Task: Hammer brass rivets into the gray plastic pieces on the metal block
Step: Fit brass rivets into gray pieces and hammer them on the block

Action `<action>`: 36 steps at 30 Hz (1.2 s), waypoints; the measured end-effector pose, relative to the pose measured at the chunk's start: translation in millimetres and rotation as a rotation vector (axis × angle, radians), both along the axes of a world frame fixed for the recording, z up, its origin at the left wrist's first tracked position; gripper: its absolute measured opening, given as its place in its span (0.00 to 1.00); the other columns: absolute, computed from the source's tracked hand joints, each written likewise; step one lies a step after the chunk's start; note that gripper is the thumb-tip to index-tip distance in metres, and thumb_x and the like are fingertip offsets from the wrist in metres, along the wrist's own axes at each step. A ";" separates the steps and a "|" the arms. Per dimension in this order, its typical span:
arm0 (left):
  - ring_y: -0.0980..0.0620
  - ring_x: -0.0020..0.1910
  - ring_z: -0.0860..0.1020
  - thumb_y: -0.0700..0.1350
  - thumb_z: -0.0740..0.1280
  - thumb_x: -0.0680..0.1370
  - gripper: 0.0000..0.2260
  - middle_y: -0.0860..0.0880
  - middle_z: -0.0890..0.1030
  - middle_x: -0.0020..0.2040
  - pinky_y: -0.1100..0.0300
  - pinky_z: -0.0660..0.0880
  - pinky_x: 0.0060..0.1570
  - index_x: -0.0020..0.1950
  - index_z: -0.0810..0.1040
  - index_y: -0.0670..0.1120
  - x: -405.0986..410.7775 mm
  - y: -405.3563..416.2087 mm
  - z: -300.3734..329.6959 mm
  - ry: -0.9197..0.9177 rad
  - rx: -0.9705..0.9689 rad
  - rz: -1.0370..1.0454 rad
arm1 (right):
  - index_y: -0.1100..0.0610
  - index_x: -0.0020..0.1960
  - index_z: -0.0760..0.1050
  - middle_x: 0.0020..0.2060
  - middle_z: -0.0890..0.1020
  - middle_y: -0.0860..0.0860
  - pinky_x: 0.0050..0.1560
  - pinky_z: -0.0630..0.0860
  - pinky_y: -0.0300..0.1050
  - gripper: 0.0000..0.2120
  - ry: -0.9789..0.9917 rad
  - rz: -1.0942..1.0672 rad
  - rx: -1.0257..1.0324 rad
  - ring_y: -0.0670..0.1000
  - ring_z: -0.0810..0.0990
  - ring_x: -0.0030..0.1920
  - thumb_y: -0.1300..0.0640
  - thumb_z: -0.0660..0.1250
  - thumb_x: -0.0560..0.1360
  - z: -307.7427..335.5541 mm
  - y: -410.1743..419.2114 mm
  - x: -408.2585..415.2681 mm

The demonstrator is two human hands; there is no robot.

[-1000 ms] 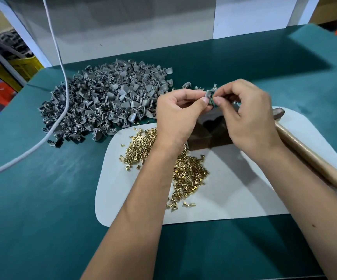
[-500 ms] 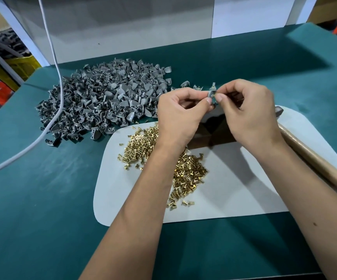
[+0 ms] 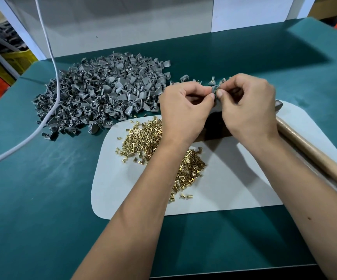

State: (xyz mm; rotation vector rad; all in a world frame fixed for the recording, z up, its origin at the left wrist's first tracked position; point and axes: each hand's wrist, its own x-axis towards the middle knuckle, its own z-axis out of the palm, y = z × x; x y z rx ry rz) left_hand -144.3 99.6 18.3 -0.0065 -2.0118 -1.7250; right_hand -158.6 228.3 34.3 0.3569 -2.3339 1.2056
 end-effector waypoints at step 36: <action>0.46 0.36 0.84 0.44 0.67 0.84 0.13 0.43 0.85 0.39 0.59 0.78 0.35 0.46 0.85 0.38 0.7 -26.9 8.0 -0.082 0.014 -0.223 | 0.58 0.48 0.85 0.42 0.83 0.52 0.46 0.77 0.51 0.04 0.309 0.253 0.113 0.52 0.80 0.45 0.59 0.72 0.78 3.3 13.5 -7.2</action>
